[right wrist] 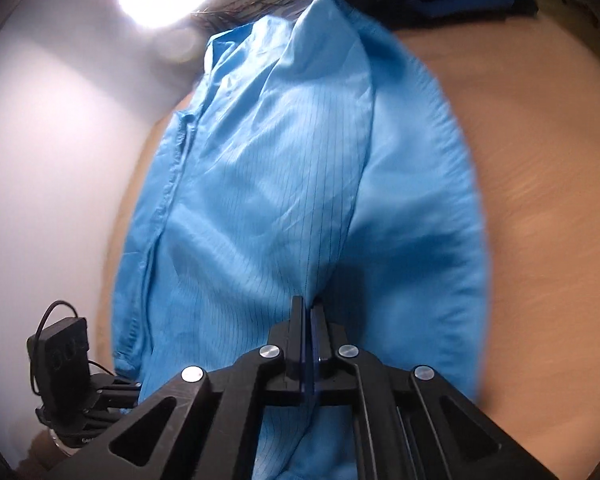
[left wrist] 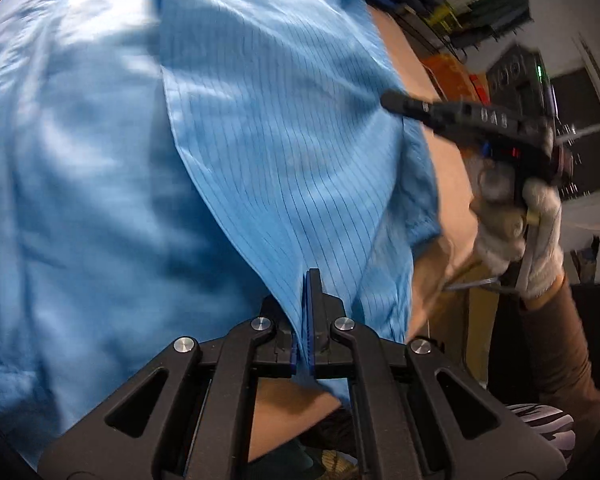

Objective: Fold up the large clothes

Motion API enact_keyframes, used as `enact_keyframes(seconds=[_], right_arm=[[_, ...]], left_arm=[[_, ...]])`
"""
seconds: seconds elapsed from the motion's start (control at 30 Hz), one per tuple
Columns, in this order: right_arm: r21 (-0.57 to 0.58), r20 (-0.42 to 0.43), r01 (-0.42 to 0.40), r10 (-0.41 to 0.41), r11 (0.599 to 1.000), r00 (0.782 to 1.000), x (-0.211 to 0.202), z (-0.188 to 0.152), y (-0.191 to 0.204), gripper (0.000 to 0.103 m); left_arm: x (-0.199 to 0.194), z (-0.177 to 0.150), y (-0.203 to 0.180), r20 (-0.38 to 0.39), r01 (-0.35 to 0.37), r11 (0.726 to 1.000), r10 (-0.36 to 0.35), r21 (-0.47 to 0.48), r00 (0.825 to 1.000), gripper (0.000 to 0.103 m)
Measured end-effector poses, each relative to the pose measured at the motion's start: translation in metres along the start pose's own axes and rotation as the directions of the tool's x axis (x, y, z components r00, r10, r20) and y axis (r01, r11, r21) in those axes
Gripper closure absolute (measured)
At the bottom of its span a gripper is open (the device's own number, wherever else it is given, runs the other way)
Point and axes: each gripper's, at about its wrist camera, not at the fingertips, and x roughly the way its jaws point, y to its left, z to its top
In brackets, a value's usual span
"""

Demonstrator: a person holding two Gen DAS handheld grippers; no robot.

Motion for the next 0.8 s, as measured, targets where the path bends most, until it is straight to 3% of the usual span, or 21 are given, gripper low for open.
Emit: enact_keyframes(seconds=[0.17,0.23,0.3,0.37,0.47,0.63,0.8], right_arm=[[-0.018,0.024,0.113,-0.112,0.993,0.993,-0.038,0.007,-0.018,0.103],[-0.006,0.027,0.12,-0.12,0.993,0.992,-0.043,0.007,-0.024,0.103],[0.004,0.027,0.066,-0.066,0.998,0.997,-0.04,0.005,-0.027,0.102],[-0.001,0.013,0.011,-0.011,1.0,1.0,-0.034,0.003,-0.027,0.095],[-0.063,-0.005,0.057,-0.058,0.996,0.998,-0.027,0.005,-0.017,0.068],[-0.096,0.109,0.102,-0.092,0.99,0.99,-0.052,0.034,-0.019,0.068],[-0.07,0.176,0.112,-0.098,0.991,0.98,-0.048,0.081,-0.024,0.053]], left_arm=[[0.022,-0.004,-0.032,-0.048,0.005,0.996,-0.001,0.084,0.999,0.103],[0.025,-0.005,-0.04,-0.055,0.007,0.994,-0.001,0.114,0.998,0.103],[0.027,-0.004,-0.044,-0.069,0.031,0.992,-0.023,0.121,0.997,0.103],[0.026,-0.004,-0.047,-0.074,0.038,0.988,-0.027,0.148,0.997,0.103],[0.021,-0.008,-0.048,-0.069,0.0,0.984,0.013,0.177,0.998,0.103],[-0.001,-0.011,-0.052,-0.036,0.038,0.98,-0.032,0.195,0.999,0.103],[0.002,-0.006,-0.044,-0.052,0.038,0.98,-0.029,0.196,0.998,0.103]])
